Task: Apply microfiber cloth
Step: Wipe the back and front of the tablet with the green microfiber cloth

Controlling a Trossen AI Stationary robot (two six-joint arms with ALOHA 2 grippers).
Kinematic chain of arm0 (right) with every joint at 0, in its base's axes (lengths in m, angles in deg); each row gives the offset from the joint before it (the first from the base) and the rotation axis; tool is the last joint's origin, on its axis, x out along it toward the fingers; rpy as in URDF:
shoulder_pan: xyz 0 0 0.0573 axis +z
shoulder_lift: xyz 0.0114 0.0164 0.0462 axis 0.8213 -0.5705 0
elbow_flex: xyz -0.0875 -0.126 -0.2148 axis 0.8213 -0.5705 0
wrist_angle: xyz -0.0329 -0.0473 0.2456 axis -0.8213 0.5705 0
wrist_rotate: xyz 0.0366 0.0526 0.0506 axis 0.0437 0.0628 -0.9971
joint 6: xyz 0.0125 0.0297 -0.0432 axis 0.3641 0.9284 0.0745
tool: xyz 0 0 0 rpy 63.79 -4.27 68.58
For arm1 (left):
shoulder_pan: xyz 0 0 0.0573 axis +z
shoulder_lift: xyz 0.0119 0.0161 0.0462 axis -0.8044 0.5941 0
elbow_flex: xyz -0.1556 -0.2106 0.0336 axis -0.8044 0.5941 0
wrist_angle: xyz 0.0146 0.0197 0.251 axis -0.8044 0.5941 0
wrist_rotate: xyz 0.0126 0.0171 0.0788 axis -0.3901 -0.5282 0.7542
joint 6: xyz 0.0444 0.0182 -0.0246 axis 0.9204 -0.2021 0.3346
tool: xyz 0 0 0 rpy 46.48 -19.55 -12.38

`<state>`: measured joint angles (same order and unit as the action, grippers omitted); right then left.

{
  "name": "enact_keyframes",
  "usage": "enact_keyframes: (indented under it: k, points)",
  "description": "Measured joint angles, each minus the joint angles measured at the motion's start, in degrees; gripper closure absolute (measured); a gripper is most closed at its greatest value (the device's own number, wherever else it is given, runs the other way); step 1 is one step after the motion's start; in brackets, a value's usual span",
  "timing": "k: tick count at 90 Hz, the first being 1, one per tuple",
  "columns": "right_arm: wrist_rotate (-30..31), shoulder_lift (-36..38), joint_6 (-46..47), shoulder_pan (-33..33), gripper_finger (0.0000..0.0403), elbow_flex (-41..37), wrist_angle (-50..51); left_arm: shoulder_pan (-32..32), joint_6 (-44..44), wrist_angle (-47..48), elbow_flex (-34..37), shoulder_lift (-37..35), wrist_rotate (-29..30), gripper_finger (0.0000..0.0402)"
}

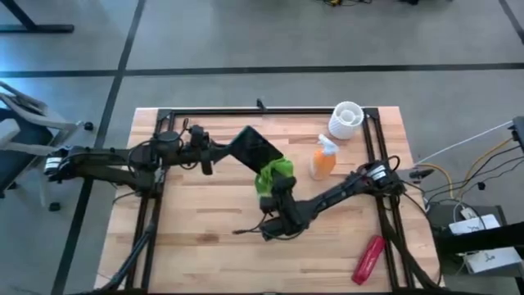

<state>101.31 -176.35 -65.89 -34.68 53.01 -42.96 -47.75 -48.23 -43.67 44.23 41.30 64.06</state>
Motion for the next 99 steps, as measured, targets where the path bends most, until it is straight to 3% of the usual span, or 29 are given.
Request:
enact_keyframes:
  k: [15,43,64,84,99]
  points:
    - [-0.77,-0.04,-0.68,0.20,0.0403,0.50,-3.81,-0.02,-0.84,-1.81,0.83,1.36,1.88,0.0392]
    - [-4.26,-0.31,-14.96,-0.84,0.0403,0.52,-8.42,-0.05,0.59,-3.38,0.66,8.29,1.53,0.0392]
    - [-15.50,-0.86,-26.38,-1.00,0.0403,0.79,-22.21,0.41,7.62,-1.41,-3.53,8.83,0.83,0.0392]
    - [-15.56,-1.03,-18.34,0.49,0.0403,0.57,-21.39,0.30,12.69,7.83,-7.87,3.62,-0.03,0.0392]
    - [-14.75,-0.71,-5.01,1.09,0.0403,0.46,-14.94,0.11,15.89,13.95,-8.02,-0.66,-0.12,0.0392]
